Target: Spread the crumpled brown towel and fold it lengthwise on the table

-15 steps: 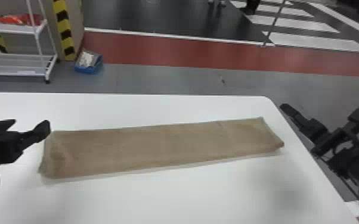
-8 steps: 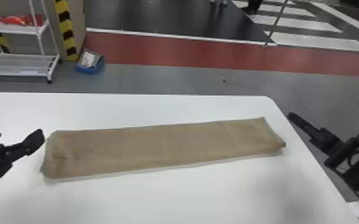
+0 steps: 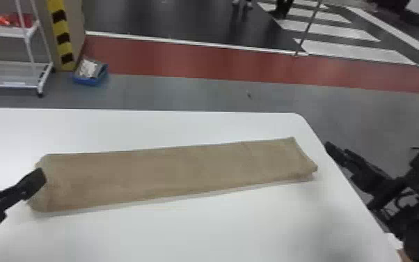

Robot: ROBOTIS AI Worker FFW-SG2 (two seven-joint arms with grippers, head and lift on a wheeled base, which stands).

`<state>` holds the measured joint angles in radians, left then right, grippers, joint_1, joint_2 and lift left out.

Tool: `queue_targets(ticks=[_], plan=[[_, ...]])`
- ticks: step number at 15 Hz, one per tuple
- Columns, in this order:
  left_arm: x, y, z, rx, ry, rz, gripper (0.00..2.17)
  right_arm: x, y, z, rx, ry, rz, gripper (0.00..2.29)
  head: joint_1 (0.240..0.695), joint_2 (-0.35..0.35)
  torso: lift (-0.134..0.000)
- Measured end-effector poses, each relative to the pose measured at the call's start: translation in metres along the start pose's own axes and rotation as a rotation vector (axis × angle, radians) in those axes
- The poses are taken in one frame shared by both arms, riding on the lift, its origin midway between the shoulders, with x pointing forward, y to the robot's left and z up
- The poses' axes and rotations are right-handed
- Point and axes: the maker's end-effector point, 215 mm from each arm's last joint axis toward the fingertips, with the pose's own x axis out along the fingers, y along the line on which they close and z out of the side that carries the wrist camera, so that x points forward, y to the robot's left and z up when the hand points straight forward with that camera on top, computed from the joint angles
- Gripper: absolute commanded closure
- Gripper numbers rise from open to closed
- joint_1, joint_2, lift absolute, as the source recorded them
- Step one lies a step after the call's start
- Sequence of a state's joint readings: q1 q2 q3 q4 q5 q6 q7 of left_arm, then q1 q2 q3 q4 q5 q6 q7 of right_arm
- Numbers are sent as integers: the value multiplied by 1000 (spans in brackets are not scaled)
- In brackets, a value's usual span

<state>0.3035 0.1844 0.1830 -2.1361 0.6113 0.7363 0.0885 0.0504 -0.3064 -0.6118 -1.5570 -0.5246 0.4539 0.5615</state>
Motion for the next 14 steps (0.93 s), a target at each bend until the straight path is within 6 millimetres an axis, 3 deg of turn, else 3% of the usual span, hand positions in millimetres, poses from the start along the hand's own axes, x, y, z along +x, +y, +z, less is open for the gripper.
queue_targets(ticks=[4, 9, 11, 14], plan=[[-7, -4, -44, 30, 126, 28, 70, -9, 5, -1, -20, -11, 6, 134, 695, -287, -125], [-1, -9, -54, 83, 142, 50, 83, -14, 5, -1, -7, -17, 12, 134, 695, -300, -125], [13, -6, -49, 142, 112, 87, 161, -16, 4, 1, -6, -22, 10, 134, 695, -299, -125], [32, 1, -11, 211, -37, 137, 215, -21, 0, 2, -2, -28, 6, 134, 695, -276, -125]])
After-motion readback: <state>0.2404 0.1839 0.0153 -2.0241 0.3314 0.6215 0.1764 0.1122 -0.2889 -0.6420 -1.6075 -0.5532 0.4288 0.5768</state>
